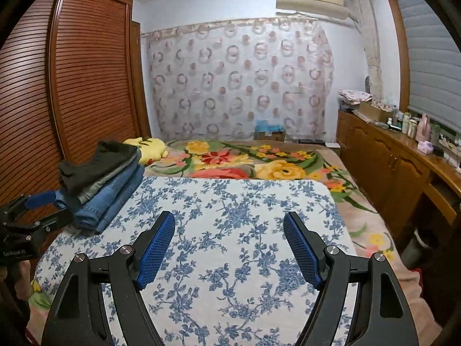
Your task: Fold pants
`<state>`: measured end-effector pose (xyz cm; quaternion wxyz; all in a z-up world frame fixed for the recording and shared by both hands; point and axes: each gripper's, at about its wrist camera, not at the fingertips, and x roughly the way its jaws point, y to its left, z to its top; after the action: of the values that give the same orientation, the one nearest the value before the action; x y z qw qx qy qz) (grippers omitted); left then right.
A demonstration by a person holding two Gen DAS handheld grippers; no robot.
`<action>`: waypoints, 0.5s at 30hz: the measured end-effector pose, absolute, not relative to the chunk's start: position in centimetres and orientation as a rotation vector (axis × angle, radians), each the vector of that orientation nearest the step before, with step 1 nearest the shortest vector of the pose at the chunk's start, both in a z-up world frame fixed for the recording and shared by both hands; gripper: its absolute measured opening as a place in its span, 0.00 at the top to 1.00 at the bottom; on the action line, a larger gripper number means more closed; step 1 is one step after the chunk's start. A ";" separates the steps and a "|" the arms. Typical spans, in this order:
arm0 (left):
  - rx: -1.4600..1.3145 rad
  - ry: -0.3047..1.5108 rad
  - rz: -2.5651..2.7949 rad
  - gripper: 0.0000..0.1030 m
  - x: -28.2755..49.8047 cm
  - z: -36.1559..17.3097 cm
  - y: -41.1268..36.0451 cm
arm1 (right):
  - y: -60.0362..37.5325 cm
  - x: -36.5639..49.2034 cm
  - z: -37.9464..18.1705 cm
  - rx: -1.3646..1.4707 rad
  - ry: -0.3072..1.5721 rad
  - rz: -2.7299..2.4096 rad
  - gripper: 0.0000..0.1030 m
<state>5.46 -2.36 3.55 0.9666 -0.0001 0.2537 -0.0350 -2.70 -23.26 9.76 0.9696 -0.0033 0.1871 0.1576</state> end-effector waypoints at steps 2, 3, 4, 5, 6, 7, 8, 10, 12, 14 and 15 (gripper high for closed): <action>0.009 0.500 -0.071 0.11 5.2 4.1 -2.7 | -23.4 -3.3 10.1 -0.005 0.361 0.321 0.23; 0.010 0.494 -0.072 0.11 5.0 4.4 -2.9 | -23.3 -3.7 10.1 -0.004 0.353 0.321 0.23; 0.010 0.489 -0.075 0.11 4.9 4.6 -2.9 | -23.2 -4.1 10.4 -0.003 0.348 0.318 0.23; 0.009 0.483 -0.078 0.11 4.7 4.9 -3.0 | -23.2 -4.0 10.3 -0.001 0.343 0.317 0.23; 0.010 0.478 -0.078 0.11 4.6 5.1 -3.1 | -23.1 -4.3 10.4 0.002 0.336 0.314 0.23; 0.012 0.471 -0.078 0.11 4.5 5.4 -3.2 | -23.2 -4.4 10.3 0.003 0.330 0.313 0.23; 0.014 0.465 -0.076 0.11 4.3 5.7 -3.2 | -23.1 -4.8 10.4 0.003 0.322 0.314 0.23; 0.014 0.455 -0.074 0.11 4.0 6.2 -3.2 | -23.1 -5.5 10.5 0.008 0.307 0.315 0.23; 0.013 0.443 -0.074 0.11 3.7 6.6 -3.3 | -23.2 -5.7 10.2 0.013 0.299 0.316 0.19; 0.012 0.431 -0.069 0.11 3.4 7.1 -3.2 | -23.6 -5.9 10.0 0.015 0.288 0.316 0.18; 0.011 0.426 -0.069 0.11 3.2 7.2 -3.2 | -23.7 -5.9 10.0 0.014 0.282 0.313 0.18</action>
<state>3.20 -3.22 7.23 0.9768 0.0055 0.2113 -0.0342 -5.93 -23.72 9.96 0.9778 0.0072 0.1402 0.1553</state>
